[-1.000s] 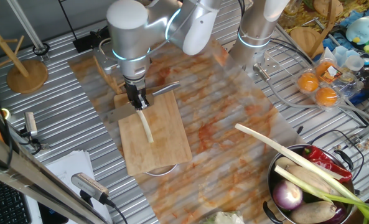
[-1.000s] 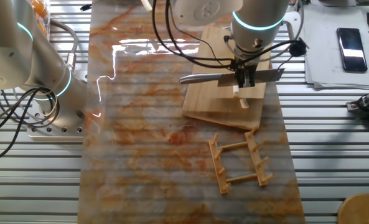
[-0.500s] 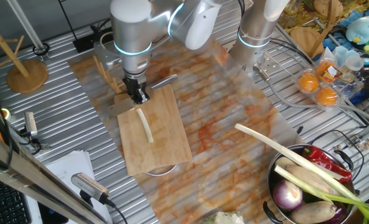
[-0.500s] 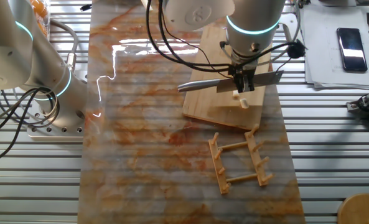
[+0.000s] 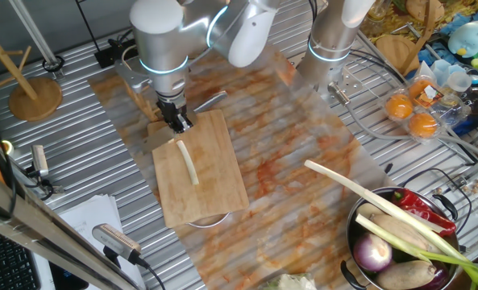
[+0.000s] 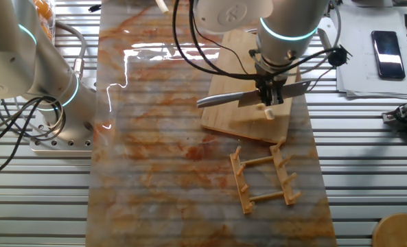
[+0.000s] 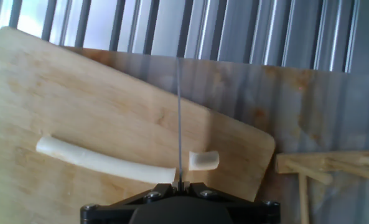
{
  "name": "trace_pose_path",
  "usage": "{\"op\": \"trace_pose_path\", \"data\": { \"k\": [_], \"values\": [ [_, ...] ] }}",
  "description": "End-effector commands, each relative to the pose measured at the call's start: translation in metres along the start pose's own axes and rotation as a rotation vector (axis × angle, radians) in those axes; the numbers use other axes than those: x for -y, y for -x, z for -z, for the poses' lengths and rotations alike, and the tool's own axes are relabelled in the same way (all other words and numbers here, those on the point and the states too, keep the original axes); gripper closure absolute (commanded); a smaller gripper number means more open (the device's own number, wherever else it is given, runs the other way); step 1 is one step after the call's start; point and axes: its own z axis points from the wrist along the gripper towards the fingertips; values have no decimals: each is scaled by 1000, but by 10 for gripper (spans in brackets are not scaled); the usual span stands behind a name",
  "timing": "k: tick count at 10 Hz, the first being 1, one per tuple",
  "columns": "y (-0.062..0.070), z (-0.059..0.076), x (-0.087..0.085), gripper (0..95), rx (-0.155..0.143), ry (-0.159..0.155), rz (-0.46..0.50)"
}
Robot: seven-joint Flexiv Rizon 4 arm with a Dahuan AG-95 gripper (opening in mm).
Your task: Chop the scallions
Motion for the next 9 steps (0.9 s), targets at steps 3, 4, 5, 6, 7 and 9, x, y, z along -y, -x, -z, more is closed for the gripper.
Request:
{"op": "trace_pose_path", "data": {
  "k": [3,4,5,6,7,9],
  "values": [
    [2,3,-5,950,19,35,-104],
    [4,3,-8,950,21,40,-116],
    [6,2,-11,950,26,46,-126],
    [9,2,-17,950,24,47,-135],
    [9,2,-18,950,23,47,-137],
    [12,-3,-25,950,21,51,-170]
  ]
}}
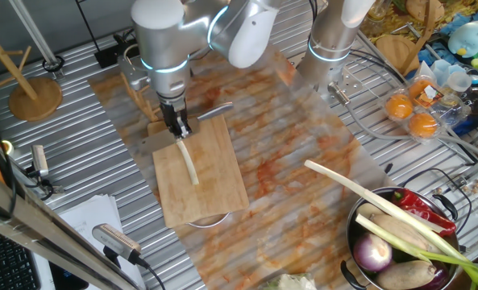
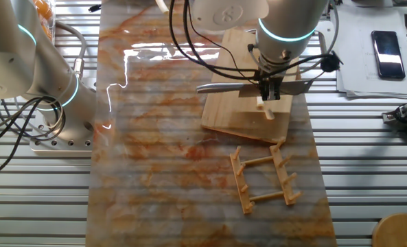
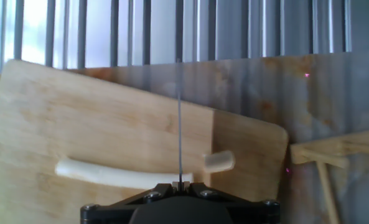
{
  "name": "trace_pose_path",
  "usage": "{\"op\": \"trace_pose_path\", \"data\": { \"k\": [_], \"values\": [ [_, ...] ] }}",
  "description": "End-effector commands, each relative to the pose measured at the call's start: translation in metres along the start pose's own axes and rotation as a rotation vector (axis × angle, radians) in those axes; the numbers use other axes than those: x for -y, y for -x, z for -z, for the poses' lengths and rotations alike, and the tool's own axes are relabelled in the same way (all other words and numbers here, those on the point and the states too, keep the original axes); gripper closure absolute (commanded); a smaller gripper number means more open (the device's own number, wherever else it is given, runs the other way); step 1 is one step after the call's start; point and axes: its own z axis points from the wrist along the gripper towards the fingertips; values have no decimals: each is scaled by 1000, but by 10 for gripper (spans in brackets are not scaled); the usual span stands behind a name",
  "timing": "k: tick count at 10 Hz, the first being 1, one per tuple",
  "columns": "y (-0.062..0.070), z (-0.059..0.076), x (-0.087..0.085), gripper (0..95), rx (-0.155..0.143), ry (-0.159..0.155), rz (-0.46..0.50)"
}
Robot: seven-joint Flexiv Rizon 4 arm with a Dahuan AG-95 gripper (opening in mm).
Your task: Chop the scallions
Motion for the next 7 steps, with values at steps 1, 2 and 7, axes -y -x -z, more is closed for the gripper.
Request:
{"op": "trace_pose_path", "data": {
  "k": [1,2,7],
  "values": [
    [0,-1,-3,950,3,-3,-16],
    [1,-1,-3,950,17,2,-19],
    [2,-1,-7,950,28,-15,-46]
  ]
}}
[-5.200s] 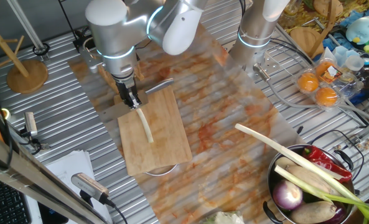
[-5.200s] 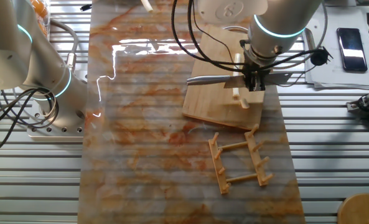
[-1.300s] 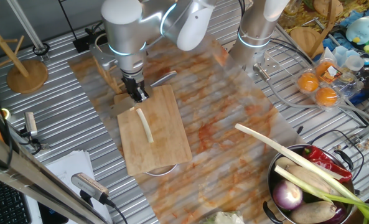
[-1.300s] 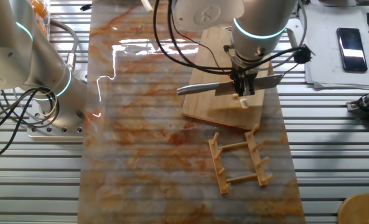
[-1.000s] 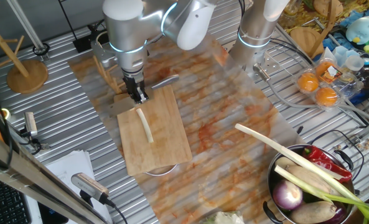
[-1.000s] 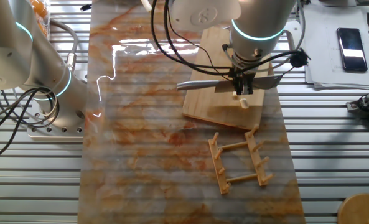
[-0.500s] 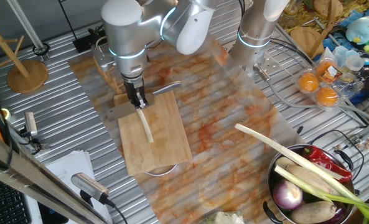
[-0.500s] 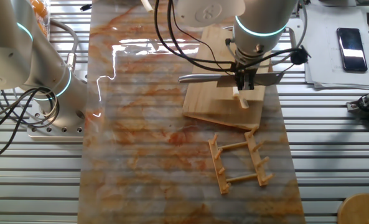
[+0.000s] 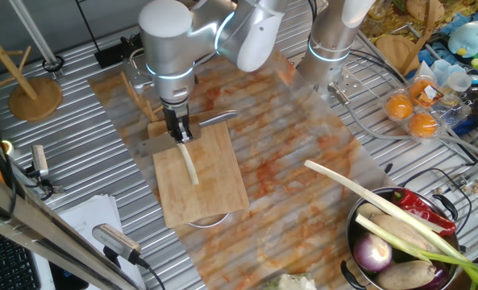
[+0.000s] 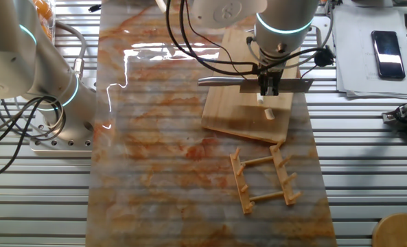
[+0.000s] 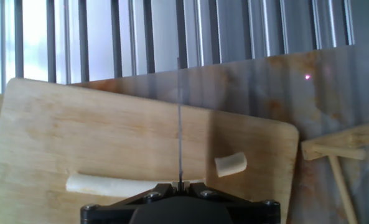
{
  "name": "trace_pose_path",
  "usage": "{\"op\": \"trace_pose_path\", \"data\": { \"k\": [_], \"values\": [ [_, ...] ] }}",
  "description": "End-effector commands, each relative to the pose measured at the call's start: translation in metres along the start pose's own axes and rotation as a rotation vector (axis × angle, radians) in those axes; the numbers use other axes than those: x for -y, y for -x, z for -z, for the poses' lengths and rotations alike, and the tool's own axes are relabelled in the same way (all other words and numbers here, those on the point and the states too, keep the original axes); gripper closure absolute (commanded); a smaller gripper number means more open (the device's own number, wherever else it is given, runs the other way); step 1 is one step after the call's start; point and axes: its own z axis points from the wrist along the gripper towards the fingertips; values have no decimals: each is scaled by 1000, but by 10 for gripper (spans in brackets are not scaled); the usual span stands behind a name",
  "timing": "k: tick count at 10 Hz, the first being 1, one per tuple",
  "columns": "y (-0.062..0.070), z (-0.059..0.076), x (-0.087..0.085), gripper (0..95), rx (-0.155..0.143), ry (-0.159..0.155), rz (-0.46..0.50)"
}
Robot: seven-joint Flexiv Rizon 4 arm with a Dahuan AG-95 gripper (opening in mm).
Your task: Chop the scallions
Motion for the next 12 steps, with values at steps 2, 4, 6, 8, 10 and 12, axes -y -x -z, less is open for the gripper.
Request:
{"op": "trace_pose_path", "data": {
  "k": [2,4,6,8,10,12],
  "values": [
    [1,0,-4,950,-4,4,-7],
    [2,-2,-7,950,-1,2,-17],
    [3,-6,-10,950,-3,-5,-22],
    [4,-6,-13,950,-10,-20,-23],
    [6,-3,-19,950,-23,-50,-13],
    [6,-3,-19,950,-27,-86,-3]
  ]
}}
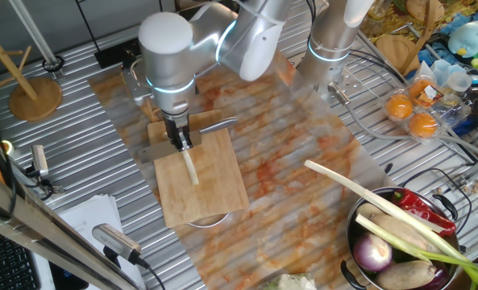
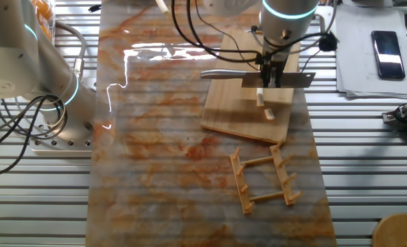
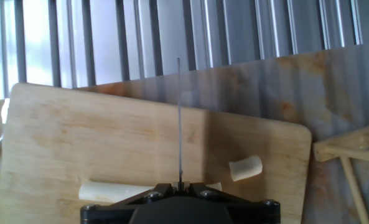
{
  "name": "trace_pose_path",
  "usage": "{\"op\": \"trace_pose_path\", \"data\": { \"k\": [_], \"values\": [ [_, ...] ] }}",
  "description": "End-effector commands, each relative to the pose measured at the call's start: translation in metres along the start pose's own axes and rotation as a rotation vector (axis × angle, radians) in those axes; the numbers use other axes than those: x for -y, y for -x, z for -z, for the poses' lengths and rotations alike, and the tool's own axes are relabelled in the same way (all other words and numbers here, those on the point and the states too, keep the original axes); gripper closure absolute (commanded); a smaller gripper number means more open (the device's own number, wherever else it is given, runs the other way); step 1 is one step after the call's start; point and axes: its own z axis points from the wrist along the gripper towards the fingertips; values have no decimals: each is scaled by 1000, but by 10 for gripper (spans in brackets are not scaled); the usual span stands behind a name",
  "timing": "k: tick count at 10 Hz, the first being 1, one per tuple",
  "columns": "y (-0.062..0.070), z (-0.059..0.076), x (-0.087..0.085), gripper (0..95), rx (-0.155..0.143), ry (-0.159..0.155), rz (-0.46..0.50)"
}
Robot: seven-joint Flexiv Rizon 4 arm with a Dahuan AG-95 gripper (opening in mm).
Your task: Chop the scallions
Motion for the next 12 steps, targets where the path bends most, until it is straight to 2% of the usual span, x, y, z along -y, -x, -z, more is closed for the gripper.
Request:
{"op": "trace_pose_path", "data": {
  "k": [1,4,6,12],
  "values": [
    [-1,0,1,950,0,-30,8],
    [-2,-2,5,950,-2,-32,-4],
    [-2,-4,8,950,5,-17,-14],
    [-3,-7,12,950,2,-8,-19]
  ]
}}
